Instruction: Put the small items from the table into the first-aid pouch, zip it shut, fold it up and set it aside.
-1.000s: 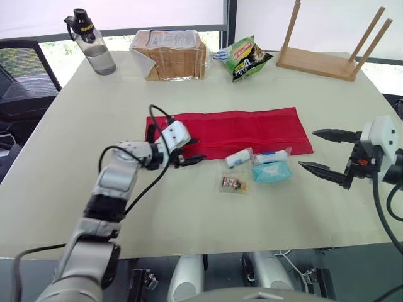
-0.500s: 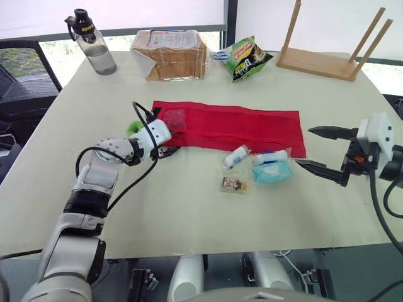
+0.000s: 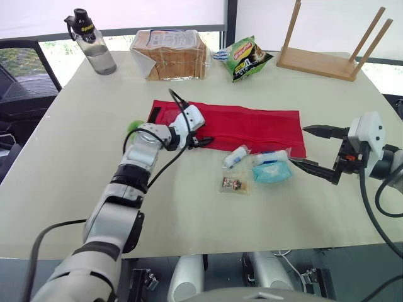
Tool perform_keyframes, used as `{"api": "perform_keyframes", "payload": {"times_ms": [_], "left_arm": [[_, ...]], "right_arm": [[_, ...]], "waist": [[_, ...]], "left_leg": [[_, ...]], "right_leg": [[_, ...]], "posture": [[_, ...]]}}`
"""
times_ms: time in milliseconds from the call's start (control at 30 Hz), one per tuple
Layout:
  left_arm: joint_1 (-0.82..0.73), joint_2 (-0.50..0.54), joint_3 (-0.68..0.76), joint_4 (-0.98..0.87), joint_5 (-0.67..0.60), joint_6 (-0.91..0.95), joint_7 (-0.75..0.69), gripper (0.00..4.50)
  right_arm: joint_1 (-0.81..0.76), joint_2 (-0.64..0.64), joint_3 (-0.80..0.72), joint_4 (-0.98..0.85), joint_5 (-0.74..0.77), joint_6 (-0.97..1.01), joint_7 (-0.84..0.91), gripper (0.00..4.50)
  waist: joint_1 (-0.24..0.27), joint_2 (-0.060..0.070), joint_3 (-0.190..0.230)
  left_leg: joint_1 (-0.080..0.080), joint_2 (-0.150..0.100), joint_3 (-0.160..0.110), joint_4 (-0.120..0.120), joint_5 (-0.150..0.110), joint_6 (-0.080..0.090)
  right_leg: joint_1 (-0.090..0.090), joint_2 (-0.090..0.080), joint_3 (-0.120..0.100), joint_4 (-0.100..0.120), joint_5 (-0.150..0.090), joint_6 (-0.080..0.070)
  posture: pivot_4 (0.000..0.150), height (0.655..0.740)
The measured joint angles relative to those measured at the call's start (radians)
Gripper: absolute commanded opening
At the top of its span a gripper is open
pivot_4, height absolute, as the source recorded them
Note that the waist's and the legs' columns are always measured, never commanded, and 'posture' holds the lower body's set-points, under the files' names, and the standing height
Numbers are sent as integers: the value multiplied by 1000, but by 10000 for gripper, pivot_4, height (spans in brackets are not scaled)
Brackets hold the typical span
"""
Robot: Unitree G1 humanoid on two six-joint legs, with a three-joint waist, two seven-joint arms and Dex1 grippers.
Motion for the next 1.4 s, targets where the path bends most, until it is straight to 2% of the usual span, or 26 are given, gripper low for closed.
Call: {"api": "perform_keyframes", "payload": {"times_ms": [233, 267, 333, 433, 467, 667, 733, 867, 1000, 1233, 1400], "left_arm": [[-104, -78, -21, 199, 66, -129, 56, 30878], [-110, -81, -22, 212, 69, -137, 56, 25802], [-121, -83, -24, 234, 74, -154, 49, 18409], [-114, -79, -18, 229, 63, -152, 6, 3504], [-106, -74, -15, 217, 59, -147, -8, 410], [-11, -29, 22, 48, 7, -47, -73, 410], [30, -23, 33, -43, -6, 12, -77, 410], [68, -25, 41, -132, -14, 74, -70, 410], [95, -34, 41, -200, -15, 125, -54, 410], [102, -39, 42, -233, -24, 183, -36, 410], [102, -41, 42, -238, -28, 187, -32, 410]], "right_arm": [[1, 0, 0, -8, -8, 0, -4, 45000], [1, 0, 0, -11, -9, 0, -4, 45000], [1, 0, 0, -14, -12, 0, -5, 45000], [0, 0, 7, -15, -20, 0, -4, 45000], [-1, 0, 16, -14, -23, 0, -4, 45000], [-106, 16, 151, 48, -94, -8, 2, 45000], [-202, 30, 259, 154, -182, -14, 3, 45000], [-336, 75, 380, 338, -291, -38, 30, 45000], [-469, 108, 505, 498, -388, -107, 136, 45000], [-503, 105, 568, 550, -465, -175, 281, 45000], [-506, 97, 569, 603, -513, -204, 304, 45000]], "waist": [[2, 0, 0], [2, 0, 0], [2, 0, 0], [0, 0, 0], [-1, 0, 0], [-13, 0, 0], [-16, 0, 0], [-18, 0, 0], [-18, 0, 0], [-18, 1, 0], [-17, 1, 0]], "left_leg": [[0, 0, 0, 0, 0, 0], [0, 0, 0, 0, 0, 0], [0, 0, 0, 0, 0, 0], [0, 0, 0, 0, 0, 0], [0, 0, 0, 0, 0, 0], [0, 0, 0, 0, 0, 0], [0, 0, 0, 0, 0, 0], [0, 0, 0, 0, 0, 0], [0, 0, -1, -1, 0, 0], [0, 0, -1, -1, 0, 0], [0, 0, -1, 0, 0, 0]], "right_leg": [[0, 0, 0, 0, 0, 0], [0, 0, 0, 0, 0, 0], [0, 0, 0, 0, 0, 0], [0, 0, 0, 0, 0, 0], [0, 0, 0, 0, 0, 0], [0, 0, 0, 0, 0, 0], [0, 0, 0, 0, 0, 0], [0, 0, 0, 0, 0, 0], [0, 0, -1, 0, 0, 0], [0, 0, -1, 0, 0, 0], [0, 0, -1, 0, 0, 0]], "posture": [[1500, 7400], [1500, 7400], [1500, 7400], [1500, 7400], [1500, 7400], [1500, 7400], [1500, 7400], [1500, 7400], [1500, 7400], [1500, 7400], [1500, 7400]]}}
